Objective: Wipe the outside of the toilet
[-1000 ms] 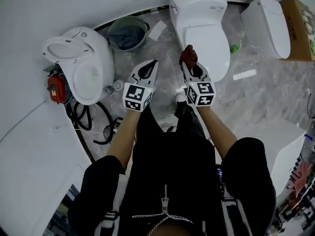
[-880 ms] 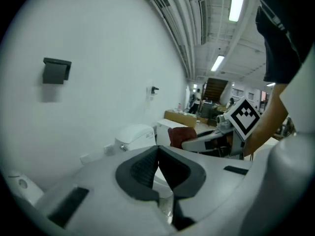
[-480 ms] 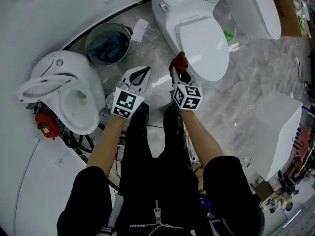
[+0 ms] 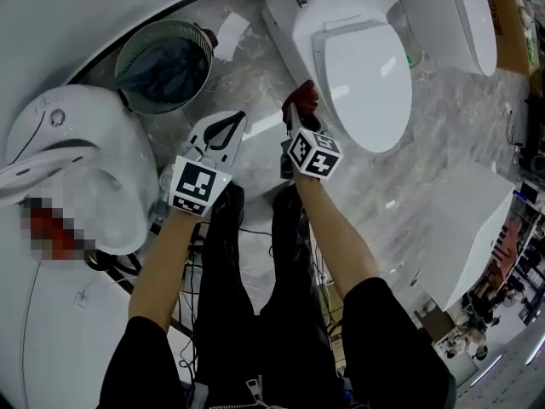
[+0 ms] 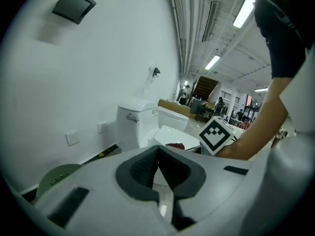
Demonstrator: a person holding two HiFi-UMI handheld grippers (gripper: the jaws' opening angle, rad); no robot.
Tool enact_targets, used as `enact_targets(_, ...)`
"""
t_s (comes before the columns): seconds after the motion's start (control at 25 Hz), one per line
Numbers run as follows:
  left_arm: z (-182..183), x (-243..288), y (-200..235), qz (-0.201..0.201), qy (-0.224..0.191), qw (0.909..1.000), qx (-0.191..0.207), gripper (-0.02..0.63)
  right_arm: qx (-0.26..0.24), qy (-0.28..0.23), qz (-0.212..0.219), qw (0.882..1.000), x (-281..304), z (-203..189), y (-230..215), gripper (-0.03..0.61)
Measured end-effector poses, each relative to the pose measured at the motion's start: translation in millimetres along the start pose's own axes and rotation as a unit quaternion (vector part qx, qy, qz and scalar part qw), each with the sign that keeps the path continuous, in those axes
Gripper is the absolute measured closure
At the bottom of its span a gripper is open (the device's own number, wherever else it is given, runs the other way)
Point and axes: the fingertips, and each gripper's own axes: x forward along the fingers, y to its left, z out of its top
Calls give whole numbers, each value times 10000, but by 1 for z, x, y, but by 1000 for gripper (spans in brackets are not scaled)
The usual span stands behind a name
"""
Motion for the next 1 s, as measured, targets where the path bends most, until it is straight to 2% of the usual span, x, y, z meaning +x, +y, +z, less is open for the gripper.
enact_targets(0.24, -65, 15, 21, -169, 238, 9996, 31, 609, -59, 75, -313, 9995, 81, -27, -29, 485)
enact_targets(0.36, -84, 18, 38, -78, 274, 9996, -48, 609, -16, 55, -419, 9991, 113, -33, -43, 485)
enact_targets(0.48, -99, 25, 39, -198, 330, 9992, 58, 609, 162, -104, -477, 9987, 138, -30, -61, 491)
enact_targets(0.68, -128, 30, 30, -338, 474, 9983, 14, 609, 1072, -278, -756, 9910, 142, -48, -99, 497)
enact_targets(1.0, -136, 51, -5, -611, 634, 9961, 108, 609, 1302, -214, -891, 9872, 118, -75, -137, 492)
